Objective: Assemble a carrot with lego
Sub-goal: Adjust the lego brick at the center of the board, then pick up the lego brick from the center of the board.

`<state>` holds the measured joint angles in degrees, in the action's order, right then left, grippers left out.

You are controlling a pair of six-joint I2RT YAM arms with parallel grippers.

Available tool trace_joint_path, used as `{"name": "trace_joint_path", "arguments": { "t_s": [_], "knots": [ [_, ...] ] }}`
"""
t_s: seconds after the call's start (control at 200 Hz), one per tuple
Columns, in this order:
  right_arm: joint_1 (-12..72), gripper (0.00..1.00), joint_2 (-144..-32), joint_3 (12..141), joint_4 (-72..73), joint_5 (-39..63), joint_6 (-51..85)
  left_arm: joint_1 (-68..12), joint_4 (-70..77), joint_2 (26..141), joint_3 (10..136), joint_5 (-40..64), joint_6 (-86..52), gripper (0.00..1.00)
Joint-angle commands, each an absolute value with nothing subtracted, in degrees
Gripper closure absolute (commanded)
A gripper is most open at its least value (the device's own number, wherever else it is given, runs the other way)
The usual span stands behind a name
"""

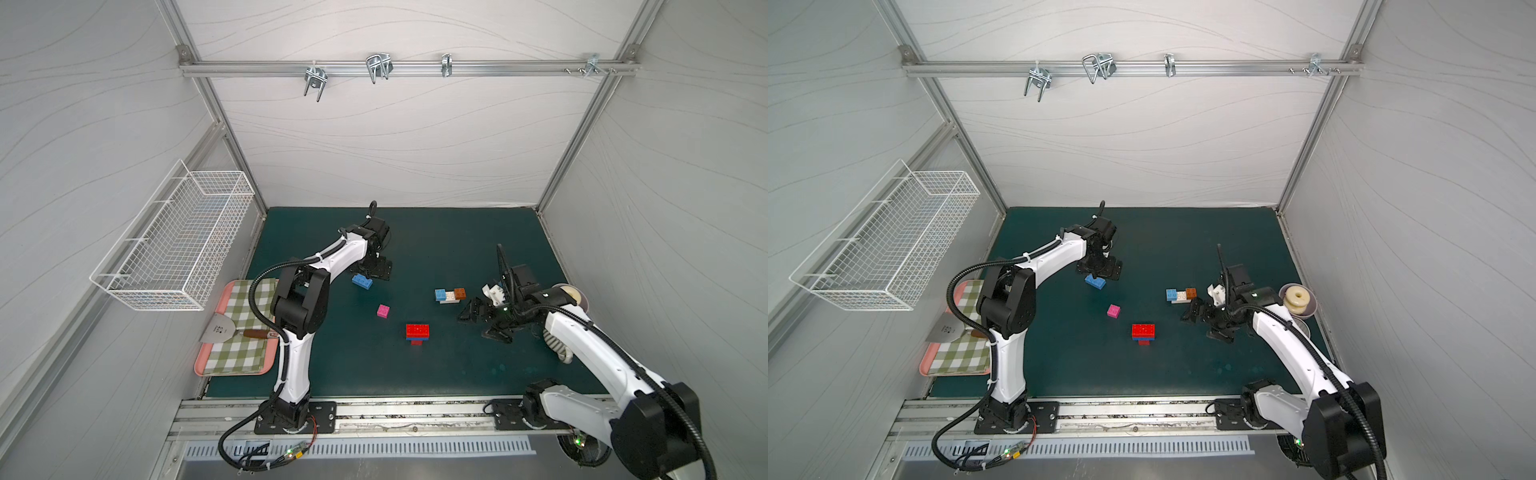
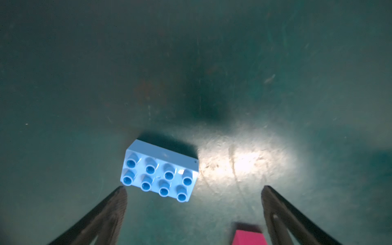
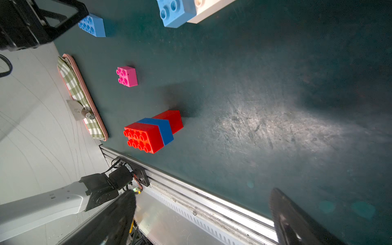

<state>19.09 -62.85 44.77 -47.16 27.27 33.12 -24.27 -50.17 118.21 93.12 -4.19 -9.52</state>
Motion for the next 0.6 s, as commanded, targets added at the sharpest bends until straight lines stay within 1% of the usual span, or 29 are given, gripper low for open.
{"name": "trace_joint_path", "arguments": {
  "t_s": [0.0, 0.33, 0.595],
  "knots": [
    [18.7, 0.01, -62.1, 45.5, -48.9, 27.6, 32.8, -23.3, -51.3, 117.9, 94.2, -5.2, -3.2, 0.01],
    [18.5, 0.01, -62.2, 45.7, -49.2, 27.6, 32.5, -19.7, -51.9, 121.9, 97.0, -4.3, -1.8, 0.04],
    [18.2, 0.01, -62.7, 45.9, -49.1, 27.8, 32.4, -20.0, -53.2, 125.0, 99.0, -1.7, -1.7, 0.13]
  ]
}}
